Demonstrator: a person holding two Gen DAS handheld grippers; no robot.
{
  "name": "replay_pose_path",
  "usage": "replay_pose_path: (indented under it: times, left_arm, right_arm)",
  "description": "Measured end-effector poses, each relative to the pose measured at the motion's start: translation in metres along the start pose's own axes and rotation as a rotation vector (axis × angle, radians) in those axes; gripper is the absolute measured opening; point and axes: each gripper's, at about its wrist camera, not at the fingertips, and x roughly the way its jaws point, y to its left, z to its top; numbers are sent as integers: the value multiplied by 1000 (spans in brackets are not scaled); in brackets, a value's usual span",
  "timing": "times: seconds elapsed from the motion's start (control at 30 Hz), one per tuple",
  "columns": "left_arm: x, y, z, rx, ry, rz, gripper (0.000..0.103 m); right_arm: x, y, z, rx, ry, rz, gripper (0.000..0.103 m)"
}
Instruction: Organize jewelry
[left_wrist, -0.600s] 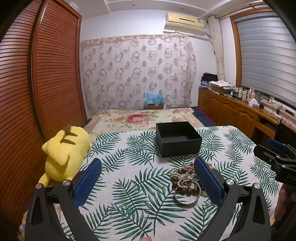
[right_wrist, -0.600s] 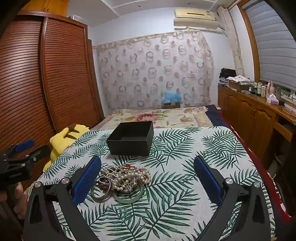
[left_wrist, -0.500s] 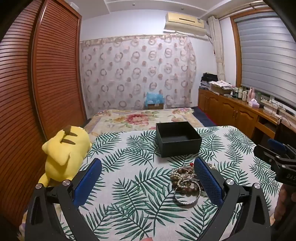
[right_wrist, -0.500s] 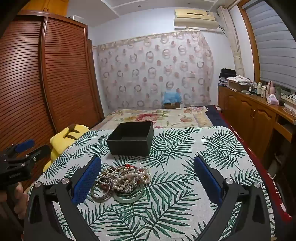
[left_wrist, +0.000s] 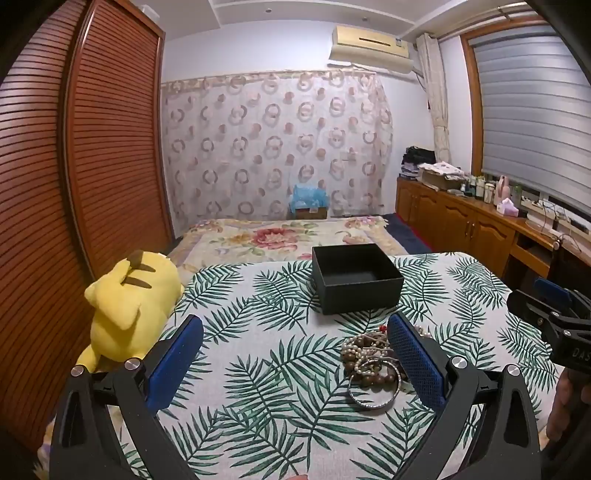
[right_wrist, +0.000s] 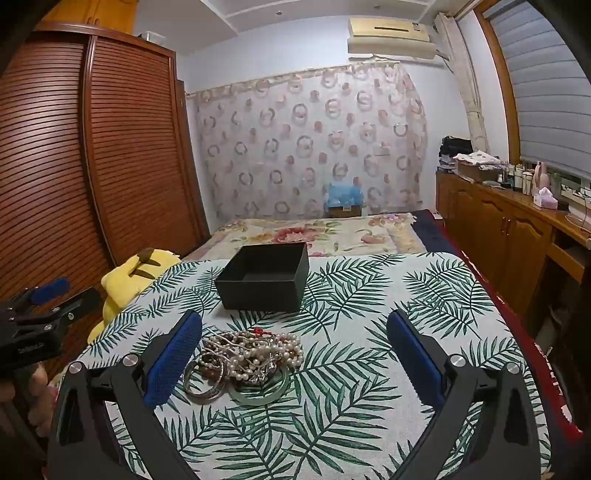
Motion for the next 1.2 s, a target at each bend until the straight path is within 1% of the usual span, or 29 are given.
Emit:
replay_pose_path:
  times: [1.2]
  left_arm:
    - [-1,1,0,-2,-3,-8,97]
  right_arm:
    - [-1,5,2,4,-5,8,101]
